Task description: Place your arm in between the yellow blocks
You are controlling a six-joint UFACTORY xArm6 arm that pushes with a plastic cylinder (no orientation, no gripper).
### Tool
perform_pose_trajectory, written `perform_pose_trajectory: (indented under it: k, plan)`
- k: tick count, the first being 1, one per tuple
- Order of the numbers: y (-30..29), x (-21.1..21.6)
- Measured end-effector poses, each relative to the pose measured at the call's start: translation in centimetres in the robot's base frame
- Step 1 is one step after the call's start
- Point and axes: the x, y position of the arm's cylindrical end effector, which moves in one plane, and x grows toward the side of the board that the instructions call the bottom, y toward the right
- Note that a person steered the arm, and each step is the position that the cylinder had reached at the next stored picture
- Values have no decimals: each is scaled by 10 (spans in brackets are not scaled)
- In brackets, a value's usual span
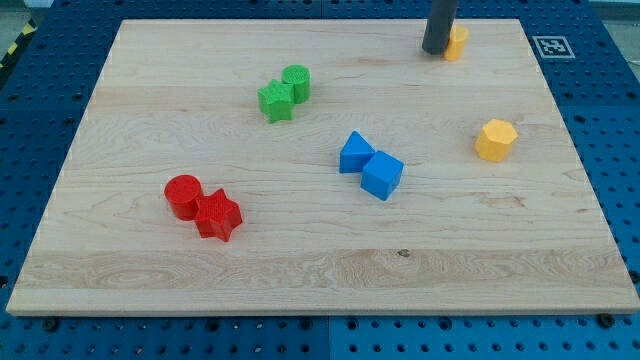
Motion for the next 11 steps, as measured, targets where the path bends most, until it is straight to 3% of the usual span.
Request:
perform_pose_trajectory:
  k: [2,4,7,9,11]
  plan:
    - [35,0]
    - [29,44]
    - [29,50]
    - [42,91]
    - [47,93]
